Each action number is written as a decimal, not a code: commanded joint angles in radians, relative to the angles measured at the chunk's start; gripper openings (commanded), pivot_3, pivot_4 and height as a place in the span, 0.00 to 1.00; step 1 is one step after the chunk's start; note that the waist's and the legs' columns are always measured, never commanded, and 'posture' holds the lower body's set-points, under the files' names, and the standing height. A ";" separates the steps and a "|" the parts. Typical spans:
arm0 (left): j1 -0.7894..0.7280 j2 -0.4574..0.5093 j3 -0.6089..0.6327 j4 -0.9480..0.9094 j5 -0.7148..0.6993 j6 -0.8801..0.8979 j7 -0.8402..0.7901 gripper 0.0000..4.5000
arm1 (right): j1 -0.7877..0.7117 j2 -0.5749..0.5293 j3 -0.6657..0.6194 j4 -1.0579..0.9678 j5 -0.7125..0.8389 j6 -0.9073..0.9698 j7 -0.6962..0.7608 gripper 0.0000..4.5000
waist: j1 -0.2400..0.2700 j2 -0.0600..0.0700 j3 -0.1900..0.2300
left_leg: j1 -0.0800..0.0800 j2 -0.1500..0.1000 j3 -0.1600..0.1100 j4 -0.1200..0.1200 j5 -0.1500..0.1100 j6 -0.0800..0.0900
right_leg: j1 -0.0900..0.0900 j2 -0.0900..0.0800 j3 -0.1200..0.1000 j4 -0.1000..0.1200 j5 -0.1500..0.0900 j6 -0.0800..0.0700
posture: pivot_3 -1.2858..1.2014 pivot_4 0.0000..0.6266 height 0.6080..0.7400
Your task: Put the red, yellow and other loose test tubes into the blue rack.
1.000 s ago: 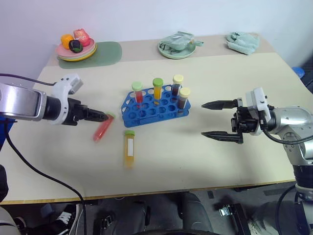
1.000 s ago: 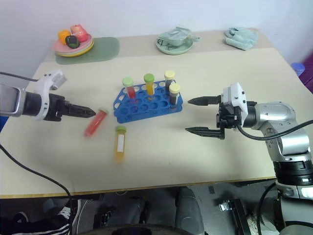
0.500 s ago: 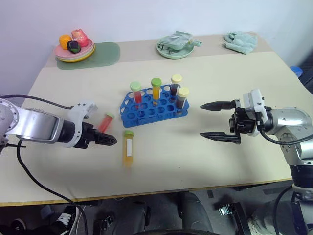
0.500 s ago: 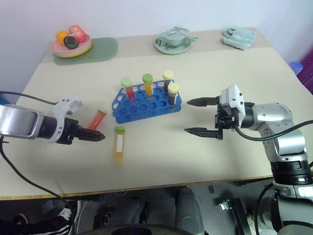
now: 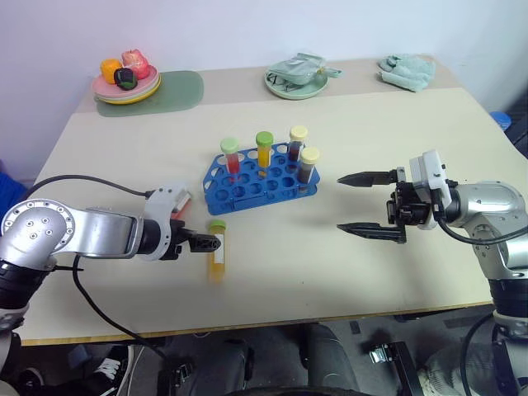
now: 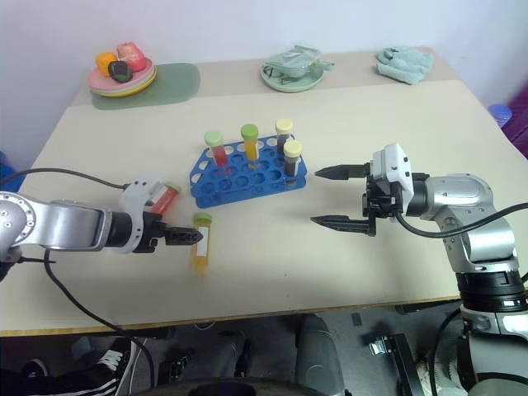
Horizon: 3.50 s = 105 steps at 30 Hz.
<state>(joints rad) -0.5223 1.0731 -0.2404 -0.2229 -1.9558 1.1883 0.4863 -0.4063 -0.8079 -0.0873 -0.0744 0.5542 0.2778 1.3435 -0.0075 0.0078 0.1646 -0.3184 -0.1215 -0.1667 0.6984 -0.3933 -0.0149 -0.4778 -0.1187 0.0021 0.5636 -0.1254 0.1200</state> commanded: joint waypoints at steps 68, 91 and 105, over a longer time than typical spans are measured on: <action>0.127 -0.300 0.097 -0.167 1.349 -0.872 -0.831 0.18 | -0.039 0.024 -0.023 0.034 -0.031 -0.063 -0.065 1.00 | 0.023 0.000 -0.001 | 0.002 0.003 0.010 0.000 -0.001 0.001 | 0.002 0.001 0.004 -0.003 0.000 0.000 | 0.52 0.24 1.00; -0.103 -0.901 0.073 0.585 1.783 -1.539 -1.039 0.18 | 0.071 -0.060 -0.144 -0.066 0.033 0.063 -0.120 1.00 | 0.026 -0.001 -0.001 | 0.001 0.004 0.010 0.002 -0.001 0.003 | 0.003 0.001 0.003 -0.004 0.002 0.002 | 0.52 0.24 1.00; -0.110 -0.996 0.068 0.708 1.813 -1.598 -1.088 0.18 | 0.092 -0.076 -0.174 -0.077 0.028 0.067 -0.139 1.00 | 0.024 -0.001 -0.001 | 0.001 0.004 0.010 0.002 -0.001 0.003 | 0.003 0.001 0.003 -0.005 0.002 0.002 | 0.52 0.24 1.00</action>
<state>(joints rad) -0.6288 0.0775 -0.1786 0.4898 -0.1550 -0.3914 -0.5980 -0.3129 -0.8673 -0.2152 -0.1172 0.5656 0.3561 1.2089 0.0169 0.0066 0.1634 -0.3174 -0.1175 -0.1563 0.7005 -0.3944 -0.0120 -0.4747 -0.1181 0.0050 0.5589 -0.1229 0.1219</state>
